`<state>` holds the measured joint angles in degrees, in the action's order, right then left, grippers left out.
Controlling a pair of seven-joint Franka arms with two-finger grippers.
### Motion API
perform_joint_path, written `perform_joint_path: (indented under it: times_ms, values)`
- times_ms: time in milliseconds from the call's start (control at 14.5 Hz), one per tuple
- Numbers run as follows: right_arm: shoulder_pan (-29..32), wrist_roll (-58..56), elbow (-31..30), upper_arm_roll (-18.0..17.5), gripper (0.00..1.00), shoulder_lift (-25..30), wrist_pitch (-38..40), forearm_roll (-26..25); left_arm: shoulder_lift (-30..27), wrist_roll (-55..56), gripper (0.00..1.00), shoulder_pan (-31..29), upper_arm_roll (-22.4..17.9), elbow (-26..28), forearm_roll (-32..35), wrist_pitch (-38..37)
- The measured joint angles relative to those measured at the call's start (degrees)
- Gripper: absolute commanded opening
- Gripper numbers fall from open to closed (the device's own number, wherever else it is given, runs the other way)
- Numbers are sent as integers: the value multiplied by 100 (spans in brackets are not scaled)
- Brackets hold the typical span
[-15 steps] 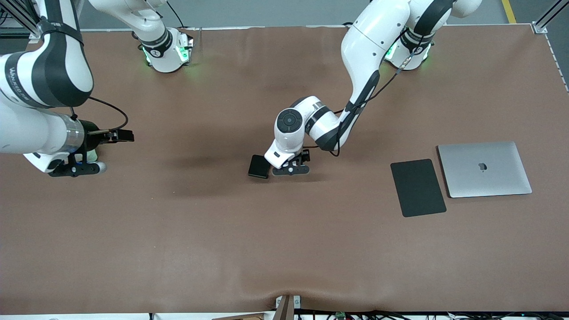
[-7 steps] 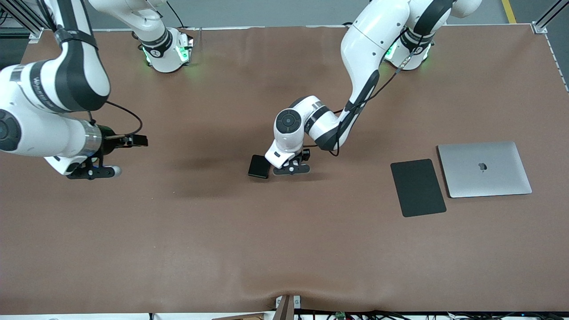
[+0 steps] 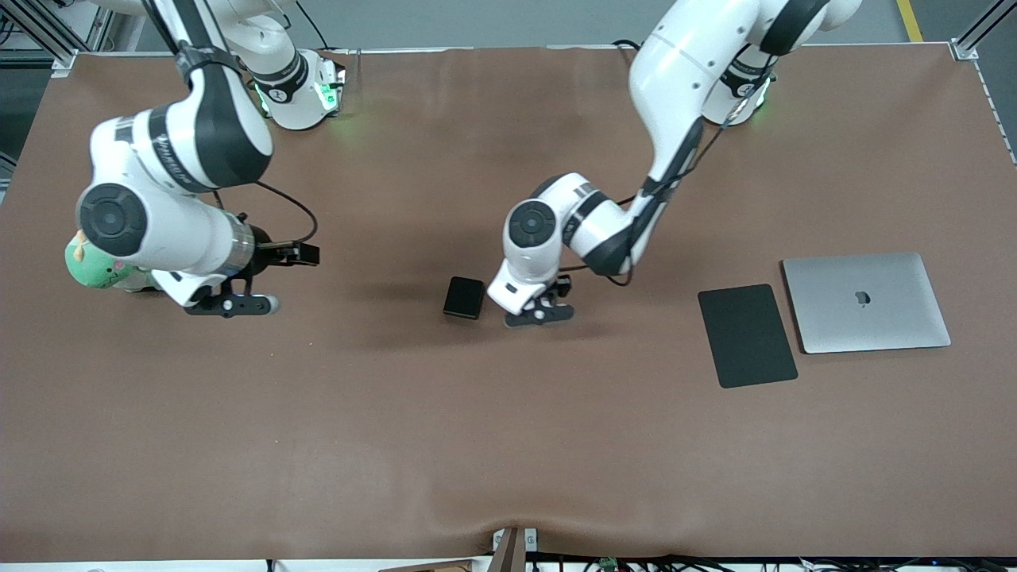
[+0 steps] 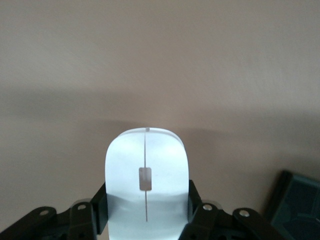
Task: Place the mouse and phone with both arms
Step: 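Carry the white mouse over the black pad with the left gripper, then lower the mouse onto the pad while the right gripper grasps the phone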
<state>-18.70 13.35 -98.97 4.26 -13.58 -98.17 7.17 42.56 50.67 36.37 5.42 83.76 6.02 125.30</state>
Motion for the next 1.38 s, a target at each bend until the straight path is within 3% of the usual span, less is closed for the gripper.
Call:
perform_joint_path:
  times_ms: [344,689,826,1033,1239,1377]
  values:
    - [-363,413,-83,0,100,-113,-437,4,-730,-1375,0,-1370,-27,147,15,-423]
    - [-595,486,-363,1,100,-324,-1161,420,-731,-2726,0,-2728,-35,413,18,-438]
    - [-760,766,-441,0,100,-438,-1437,466,-654,-3060,0,-3123,-36,724,22,-89]
    - [-1134,1127,-460,-1,100,-740,-1961,484,-508,-3445,0,-3623,-34,1523,25,1077]
    - [-1334,1328,-466,-1,100,-1008,-2386,487,-469,-3495,0,-3677,-28,2092,42,1813]
    - [-1455,1363,-469,-2,100,-1197,-2709,488,-568,-3495,0,-3675,-14,2252,192,1858]
